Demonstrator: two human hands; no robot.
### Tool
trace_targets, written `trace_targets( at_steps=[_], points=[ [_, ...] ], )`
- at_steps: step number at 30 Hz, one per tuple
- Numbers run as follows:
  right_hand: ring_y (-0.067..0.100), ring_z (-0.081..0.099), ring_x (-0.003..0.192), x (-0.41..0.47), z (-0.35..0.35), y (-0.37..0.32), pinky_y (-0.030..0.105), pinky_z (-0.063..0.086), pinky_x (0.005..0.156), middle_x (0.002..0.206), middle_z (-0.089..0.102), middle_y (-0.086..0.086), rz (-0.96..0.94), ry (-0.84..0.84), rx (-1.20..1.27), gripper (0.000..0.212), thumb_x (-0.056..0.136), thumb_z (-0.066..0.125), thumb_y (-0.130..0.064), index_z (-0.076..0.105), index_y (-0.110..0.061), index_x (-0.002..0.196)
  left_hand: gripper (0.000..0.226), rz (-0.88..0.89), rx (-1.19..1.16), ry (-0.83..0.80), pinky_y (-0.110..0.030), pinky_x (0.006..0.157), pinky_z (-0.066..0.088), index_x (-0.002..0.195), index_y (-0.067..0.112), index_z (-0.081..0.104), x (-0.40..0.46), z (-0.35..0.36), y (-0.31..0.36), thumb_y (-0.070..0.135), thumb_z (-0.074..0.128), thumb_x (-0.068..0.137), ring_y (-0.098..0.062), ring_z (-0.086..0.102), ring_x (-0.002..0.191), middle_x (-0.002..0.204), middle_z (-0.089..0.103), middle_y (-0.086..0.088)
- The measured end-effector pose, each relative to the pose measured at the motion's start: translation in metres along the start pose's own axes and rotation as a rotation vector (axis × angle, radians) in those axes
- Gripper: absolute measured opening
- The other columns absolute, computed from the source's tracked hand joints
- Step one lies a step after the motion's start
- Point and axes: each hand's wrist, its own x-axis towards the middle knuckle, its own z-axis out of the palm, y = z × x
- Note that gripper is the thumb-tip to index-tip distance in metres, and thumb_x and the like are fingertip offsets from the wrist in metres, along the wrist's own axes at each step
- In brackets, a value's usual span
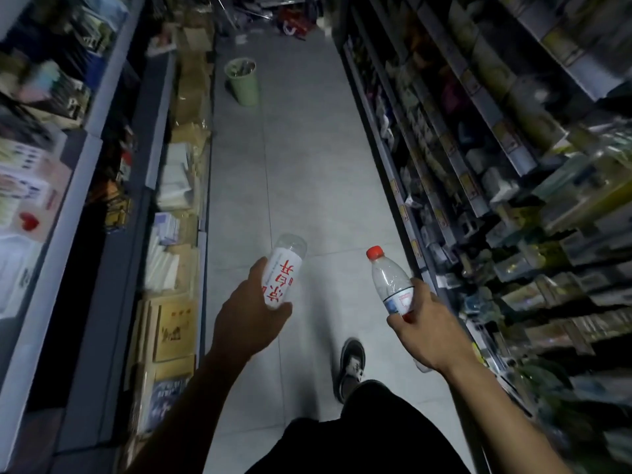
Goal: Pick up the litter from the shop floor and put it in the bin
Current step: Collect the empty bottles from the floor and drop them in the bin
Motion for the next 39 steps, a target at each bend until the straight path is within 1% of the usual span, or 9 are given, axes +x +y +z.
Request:
trace_targets(
  at_steps=[3,5,7,10,17,24,30,35,39],
  points=[
    [0.028,0.059,0.086,0.054,-0.017,-0.012,0.039,0.051,0.071,0.110,0.061,0.003,-0.023,-0.015,0.030,0.066,0.077,0.057,-0.048,0.034,-0.028,0.136,0.093,-0.031,0.015,0.004,-0.039,0.075,0.062,0.150,0.038,0.023,0.042,-0.003,0.022,0.046,0.079,0.076,-0.016,0.067,0.094,0.120,0.062,0.005],
    [0.028,0.058,0.085,0.092,-0.028,-0.022,0.037,0.048,0.070,0.109,0.061,0.005,-0.045,-0.029,0.020,0.065,0.079,0.059,-0.045,0.033,-0.027,0.136,0.093,-0.049,-0.006,0.007,-0.037,0.074,0.063,0.151,0.036,0.023,0.067,-0.005,0.033,0.042,0.080,0.078,-0.017,0.068,0.096,0.121,0.062,0.005],
    [0.029,0.058,0.085,0.127,-0.038,-0.035,0.036,0.045,0.069,0.111,0.060,0.006,-0.082,-0.031,0.004,0.067,0.080,0.061,-0.044,0.033,-0.026,0.138,0.094,-0.061,-0.016,0.054,-0.038,0.078,0.062,0.152,0.034,0.023,0.087,-0.007,0.040,0.039,0.081,0.079,-0.022,0.068,0.105,0.127,0.061,0.003],
    [0.030,0.059,0.085,0.176,-0.047,-0.058,0.036,0.046,0.070,0.110,0.059,0.006,-0.133,-0.054,-0.004,0.066,0.081,0.062,-0.044,0.033,-0.027,0.137,0.096,-0.091,0.026,0.138,-0.040,0.086,0.057,0.155,0.033,0.020,0.112,-0.012,0.043,0.040,0.080,0.080,-0.026,0.064,0.116,0.137,0.059,-0.001],
    [0.029,0.061,0.085,0.274,-0.052,-0.124,0.042,0.055,0.075,0.105,0.062,0.004,-0.244,-0.120,0.002,0.063,0.077,0.062,-0.046,0.036,-0.030,0.132,0.096,-0.231,-0.046,0.176,-0.035,0.086,0.052,0.158,0.030,0.015,0.176,-0.041,0.035,0.038,0.077,0.086,-0.028,0.061,0.121,0.141,0.057,-0.005],
    [0.026,0.057,0.083,0.370,-0.044,-0.197,0.034,0.046,0.069,0.109,0.061,0.003,-0.297,-0.100,-0.046,0.065,0.080,0.064,-0.045,0.035,-0.028,0.135,0.094,-0.238,-0.075,0.226,-0.039,0.090,0.052,0.158,0.028,0.019,0.279,-0.080,0.022,0.036,0.078,0.085,-0.029,0.059,0.125,0.145,0.055,-0.005],
    [0.033,0.061,0.095,0.441,-0.044,-0.253,0.037,0.046,0.072,0.115,0.061,0.006,-0.229,-0.092,-0.060,0.067,0.078,0.061,-0.047,0.033,-0.029,0.136,0.099,-0.220,-0.049,0.218,-0.043,0.094,0.052,0.158,0.029,0.020,0.388,-0.127,0.023,0.040,0.080,0.081,-0.033,0.061,0.122,0.142,0.056,-0.008],
    [0.035,0.061,0.097,0.493,-0.046,-0.290,0.037,0.047,0.074,0.115,0.062,0.008,-0.162,-0.054,-0.059,0.067,0.081,0.063,-0.042,0.031,-0.029,0.139,0.096,-0.142,0.014,0.191,-0.036,0.081,0.053,0.155,0.033,0.023,0.478,-0.158,0.028,0.045,0.078,0.078,-0.030,0.068,0.105,0.127,0.065,-0.007],
    [0.037,0.062,0.098,0.531,-0.053,-0.301,0.041,0.051,0.078,0.115,0.062,0.009,-0.091,-0.039,-0.035,0.070,0.079,0.063,-0.043,0.031,-0.028,0.139,0.092,-0.084,0.018,0.136,-0.033,0.077,0.054,0.152,0.037,0.023,0.544,-0.174,0.045,0.046,0.077,0.078,-0.027,0.068,0.101,0.125,0.064,-0.003]
  ],
)
